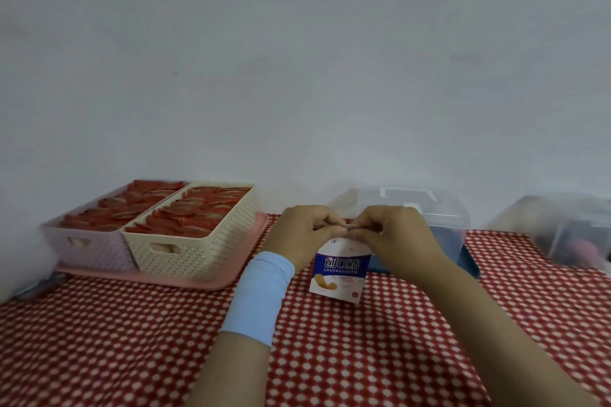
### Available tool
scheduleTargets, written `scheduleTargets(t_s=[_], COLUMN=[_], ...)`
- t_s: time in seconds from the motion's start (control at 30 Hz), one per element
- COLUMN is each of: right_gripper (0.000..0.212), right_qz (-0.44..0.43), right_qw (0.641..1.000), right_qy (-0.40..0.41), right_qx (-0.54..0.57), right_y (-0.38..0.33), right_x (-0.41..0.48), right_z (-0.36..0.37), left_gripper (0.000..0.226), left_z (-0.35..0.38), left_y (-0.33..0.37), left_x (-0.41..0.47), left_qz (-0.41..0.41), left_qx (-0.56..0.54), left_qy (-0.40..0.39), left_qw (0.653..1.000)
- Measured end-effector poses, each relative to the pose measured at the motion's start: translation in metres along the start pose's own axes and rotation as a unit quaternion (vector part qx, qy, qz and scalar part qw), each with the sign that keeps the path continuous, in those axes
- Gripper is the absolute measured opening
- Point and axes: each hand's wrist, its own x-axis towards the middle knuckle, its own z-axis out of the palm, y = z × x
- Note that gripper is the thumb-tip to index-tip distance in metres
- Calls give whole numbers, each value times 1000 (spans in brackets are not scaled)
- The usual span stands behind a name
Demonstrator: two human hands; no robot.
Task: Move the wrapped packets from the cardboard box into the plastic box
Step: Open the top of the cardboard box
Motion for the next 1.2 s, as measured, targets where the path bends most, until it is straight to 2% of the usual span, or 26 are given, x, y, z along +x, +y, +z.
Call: scheduleTargets(t_s=[0.13, 0.3, 0.33, 0.4, 0.47, 0.5, 0.6, 0.73, 0.83, 0.9, 0.97, 1.13, 1.2], right_gripper=[11, 9, 13, 16, 12, 10, 9, 7, 6, 6, 6, 8, 5], right_qz=[-2, -23, -17, 1, 12, 16, 30, 36, 29, 33, 39, 22, 8], right_qw=[1000, 999, 999, 999, 998, 998, 996, 992, 996, 996, 995, 991, 986], right_qy=[-11, -9, -5, 11, 34, 40, 18, -14, -3, 6, 15, 62, 45], right_qx=[-17, 20, 33, 47, 48, 49, 83, 120, 80, 86, 95, 114, 159], right_y=[-7, -6, -6, -4, -2, -1, 4, 5, 6, 7, 6, 4, 1], right_x=[-2, -3, -2, 0, 0, 0, -2, -1, 0, 0, 0, 2, 0], right_z=[-2, 2, 3, 3, 2, 1, 2, 4, 5, 7, 7, 2, 0], left_gripper=[8, 14, 23, 55, 77, 78, 56, 42, 22, 14, 17, 26, 33], left_z=[-2, 0, 2, 7, 13, 15, 14, 6, 3, 2, 4, 3, 2], left_y=[2, -1, -3, -10, -13, -14, -14, -12, -8, -7, -9, -9, -2], left_x=[-4, -9, -10, -11, -11, -10, -7, -7, -9, -9, -8, -10, -10], left_qz=[4, -11, -17, -31, -53, -58, -62, -71, -75, -68, -60, -80, -89], left_qx=[-18, -23, -32, -20, -5, -13, -35, -68, -58, -14, 8, -47, -49], left_qy=[-3, 2, -1, -12, -27, -31, -38, -48, -59, -43, -32, -30, 3], left_qw=[1000, 1000, 999, 999, 998, 998, 997, 994, 994, 997, 998, 995, 995])
